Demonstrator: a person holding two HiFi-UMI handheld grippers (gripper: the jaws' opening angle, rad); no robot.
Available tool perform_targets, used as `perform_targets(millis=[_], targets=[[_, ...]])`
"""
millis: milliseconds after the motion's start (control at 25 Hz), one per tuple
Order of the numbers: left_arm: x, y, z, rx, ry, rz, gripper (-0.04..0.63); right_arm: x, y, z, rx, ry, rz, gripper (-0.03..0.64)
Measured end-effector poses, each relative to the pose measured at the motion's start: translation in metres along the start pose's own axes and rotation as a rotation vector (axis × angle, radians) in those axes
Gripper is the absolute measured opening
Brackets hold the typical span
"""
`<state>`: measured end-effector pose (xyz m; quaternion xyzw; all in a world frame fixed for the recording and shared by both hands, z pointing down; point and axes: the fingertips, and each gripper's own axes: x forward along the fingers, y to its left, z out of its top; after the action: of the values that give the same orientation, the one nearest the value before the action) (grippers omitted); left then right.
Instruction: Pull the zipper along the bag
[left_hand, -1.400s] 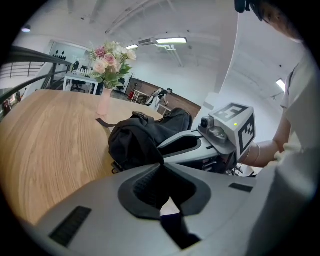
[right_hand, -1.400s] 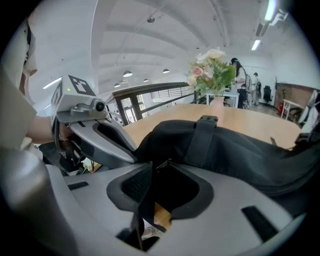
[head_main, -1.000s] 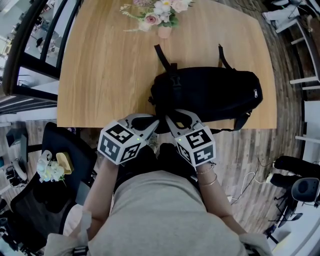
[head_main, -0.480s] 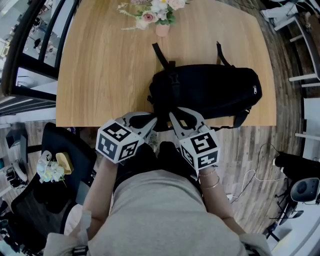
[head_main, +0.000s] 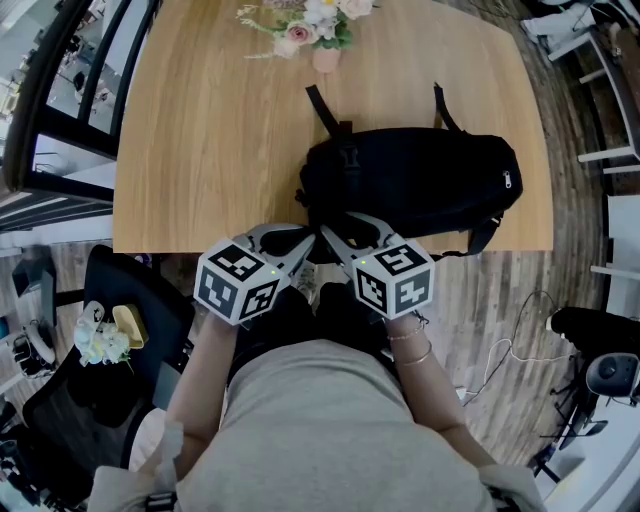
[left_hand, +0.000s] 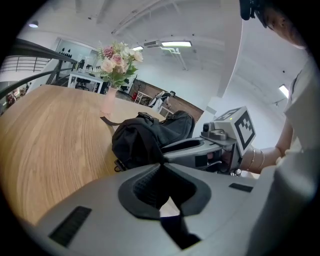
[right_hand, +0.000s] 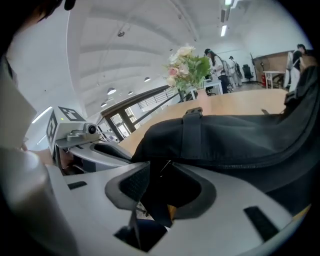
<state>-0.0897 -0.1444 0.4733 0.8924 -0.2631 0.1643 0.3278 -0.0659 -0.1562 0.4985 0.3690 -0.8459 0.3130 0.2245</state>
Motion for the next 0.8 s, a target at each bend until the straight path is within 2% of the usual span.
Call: perform_targets(millis=[160,200,360,640,800], targets=[[0.000,-0.001,0.000,-0.003,0.001,-0.012,0.031,-0.002,-0.006,-0.002,0.012,-0.012,-0.014,0.125],[0.000,-0.001,0.000,-0.003,0.001,-0.018,0.031,-0.003,-0.009,-0.002,0.019,-0.015,-0.026,0.060],[-0.001,-0.001,0.000,-0.003,-0.001,-0.022,0.031,-0.008,-0.015,-0.004,0.008,-0.014,-0.050,0.015],[-0.004,0.006,0.006,0.005,-0.027,0.007,0.031,-0.026,-0.011,0.007,-0.170,-0.016,-0.123,0.012],[-0.005,0.013,0.011,0.018,-0.053,0.045,0.031,-0.034,-0.011,0.009,-0.183,-0.024,-0.129,0.012]])
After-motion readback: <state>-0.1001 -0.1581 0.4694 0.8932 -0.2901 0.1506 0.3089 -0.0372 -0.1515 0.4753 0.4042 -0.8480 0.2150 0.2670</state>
